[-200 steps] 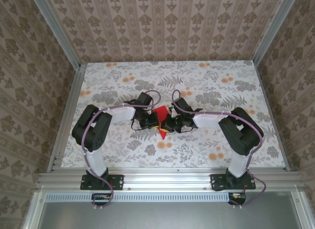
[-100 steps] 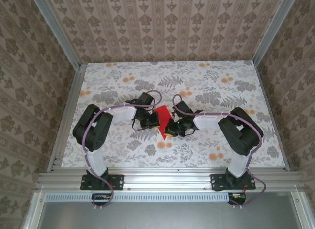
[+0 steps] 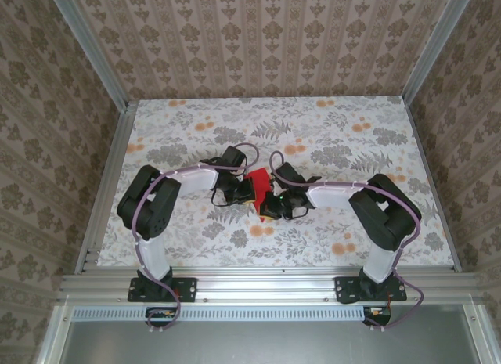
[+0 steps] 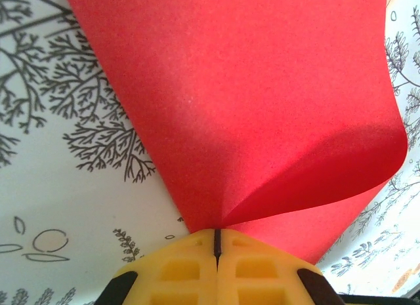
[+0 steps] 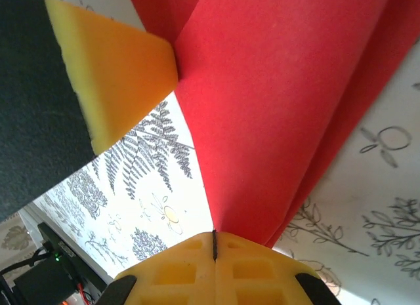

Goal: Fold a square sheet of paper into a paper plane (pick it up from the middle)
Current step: Third fold the triangle at the center of the table.

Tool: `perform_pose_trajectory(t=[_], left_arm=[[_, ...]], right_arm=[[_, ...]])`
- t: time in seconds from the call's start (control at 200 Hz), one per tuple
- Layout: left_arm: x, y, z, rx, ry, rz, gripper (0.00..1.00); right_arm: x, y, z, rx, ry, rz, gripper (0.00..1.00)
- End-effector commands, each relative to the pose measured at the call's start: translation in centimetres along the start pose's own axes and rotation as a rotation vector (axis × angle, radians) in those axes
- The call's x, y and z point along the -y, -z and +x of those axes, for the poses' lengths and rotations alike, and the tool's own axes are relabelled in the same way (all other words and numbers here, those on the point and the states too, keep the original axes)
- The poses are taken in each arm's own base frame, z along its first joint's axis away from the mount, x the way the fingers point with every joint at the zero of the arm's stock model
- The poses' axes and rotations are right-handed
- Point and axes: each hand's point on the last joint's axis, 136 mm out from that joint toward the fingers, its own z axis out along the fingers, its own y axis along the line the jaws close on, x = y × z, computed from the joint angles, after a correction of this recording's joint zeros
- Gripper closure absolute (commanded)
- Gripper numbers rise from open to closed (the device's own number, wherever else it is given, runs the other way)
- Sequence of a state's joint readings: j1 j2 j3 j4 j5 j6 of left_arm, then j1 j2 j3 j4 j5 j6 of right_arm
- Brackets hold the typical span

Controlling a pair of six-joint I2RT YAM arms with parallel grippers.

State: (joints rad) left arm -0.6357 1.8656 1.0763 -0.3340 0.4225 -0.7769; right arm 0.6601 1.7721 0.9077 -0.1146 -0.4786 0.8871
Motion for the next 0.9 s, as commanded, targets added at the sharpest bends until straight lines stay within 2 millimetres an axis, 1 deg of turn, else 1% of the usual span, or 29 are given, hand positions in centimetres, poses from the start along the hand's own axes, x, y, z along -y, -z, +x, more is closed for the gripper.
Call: perform_pose_trajectory(t=[0.0,0.14,0.23,0.285,0.34,0.38,0.525,0.6,0.73,0.895], left_arm=[[-3.0,-1.6,1.7,-0.066,0.017,-0.114,1.00],[-3.0,-1.6,1.7,-0.066,0.016,-0.118,1.00],[-3.0,-1.6,1.7,-0.066,0.015,-0.118,1.00],[-3.0,-1.6,1.7,-0.065,0.013,-0.117,1.00],[-3.1,-1.6,1.7,-0.067,0.014,-0.119,1.00],[-3.0,-1.6,1.7,-0.066,0.012,-0.117,1.00],[-3.0,-1.6,1.6,-0.065,0.013,-0.117,1.00],[-2.9,-1.6,1.6,-0.066,0.012,-0.116,1.00],[-3.0,-1.8,1.7,-0.069,0.012,-0.117,1.00],[-3.0,-1.8,1.8,-0.071,0.012,-0.119,1.00]], right_arm=[[1.5,-0.3,0.8,-0.018,0.000,0.052,0.99],[3.5,-0.7,1.2,-0.014,-0.028,0.111,1.00],[4.2,-0.8,1.5,-0.019,-0.038,0.131,1.00],[4.3,-0.8,1.5,-0.022,-0.036,0.137,1.00],[4.0,-0.6,1.4,-0.017,-0.031,0.132,1.00],[3.4,-0.3,1.2,-0.012,-0.021,0.119,1.00],[0.2,1.3,0.5,0.025,0.045,0.023,0.99],[-0.7,1.6,0.6,0.020,0.065,-0.008,0.99],[-0.6,0.8,1.2,-0.015,0.065,-0.013,0.99],[0.9,-0.4,1.9,-0.050,0.038,0.026,0.99]])
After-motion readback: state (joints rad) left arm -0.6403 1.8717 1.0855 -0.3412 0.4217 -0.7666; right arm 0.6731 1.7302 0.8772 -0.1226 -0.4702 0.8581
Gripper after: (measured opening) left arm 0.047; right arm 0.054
